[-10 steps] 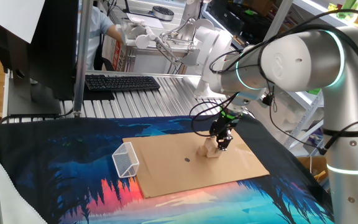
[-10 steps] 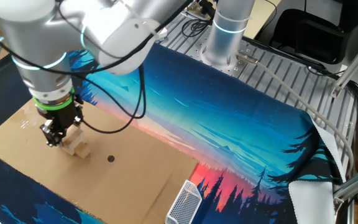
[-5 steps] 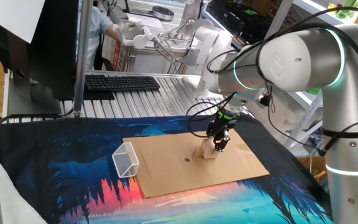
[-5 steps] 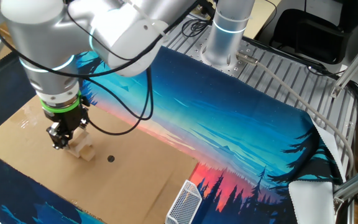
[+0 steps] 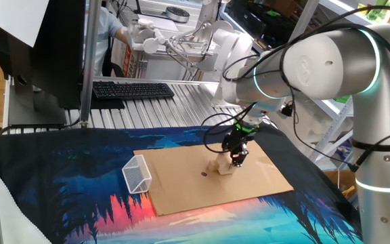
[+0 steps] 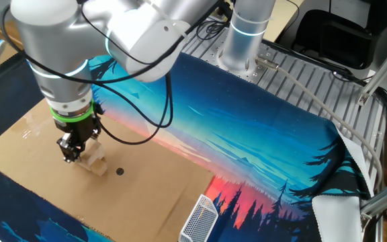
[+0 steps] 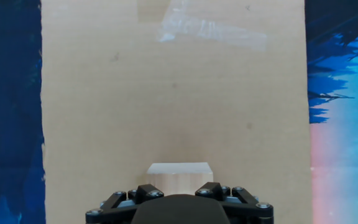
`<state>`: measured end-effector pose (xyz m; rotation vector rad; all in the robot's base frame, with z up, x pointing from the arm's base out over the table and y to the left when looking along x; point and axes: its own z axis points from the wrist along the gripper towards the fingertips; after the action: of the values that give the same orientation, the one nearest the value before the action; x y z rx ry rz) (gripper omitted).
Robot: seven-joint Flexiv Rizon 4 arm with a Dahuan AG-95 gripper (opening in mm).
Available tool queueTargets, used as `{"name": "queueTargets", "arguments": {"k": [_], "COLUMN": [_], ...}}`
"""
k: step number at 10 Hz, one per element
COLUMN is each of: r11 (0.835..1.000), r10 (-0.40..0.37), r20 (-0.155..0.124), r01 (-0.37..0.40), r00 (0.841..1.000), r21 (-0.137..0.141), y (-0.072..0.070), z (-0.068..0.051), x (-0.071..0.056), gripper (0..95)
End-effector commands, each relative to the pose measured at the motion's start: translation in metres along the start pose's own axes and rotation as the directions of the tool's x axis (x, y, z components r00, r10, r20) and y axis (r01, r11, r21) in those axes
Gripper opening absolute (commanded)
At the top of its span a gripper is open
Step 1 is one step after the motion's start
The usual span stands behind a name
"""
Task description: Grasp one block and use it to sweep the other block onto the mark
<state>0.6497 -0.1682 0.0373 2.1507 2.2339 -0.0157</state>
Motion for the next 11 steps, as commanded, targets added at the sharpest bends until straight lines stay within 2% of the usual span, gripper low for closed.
{"name": "queueTargets", "arguments": {"k": [1,3,5,6,9,11], "r11": [1.0,1.0,0.999,0.999,0.999,0.999], "r10": [-0.011,-0.02,-0.037,-0.038,-0.049,-0.049], "r20": [-0.01,-0.018,0.0,-0.002,-0.011,-0.034], "r01": [0.011,0.02,0.037,0.038,0.049,0.049], "r00": [1.0,1.0,0.999,0.999,0.999,0.998], "r21": [0.0,-0.001,-0.002,-0.007,-0.015,-0.014], "y": [-0.0008,-0.0012,-0.0016,-0.0009,0.0,-0.003], "z": [-0.0015,-0.0024,-0.0026,-0.0018,0.0011,-0.0046], "x": [0.0008,0.0023,0.0034,0.0033,0.0048,0.0102], "gripper": [0.0,0.0,0.0,0.0,0.0,0.0]}}
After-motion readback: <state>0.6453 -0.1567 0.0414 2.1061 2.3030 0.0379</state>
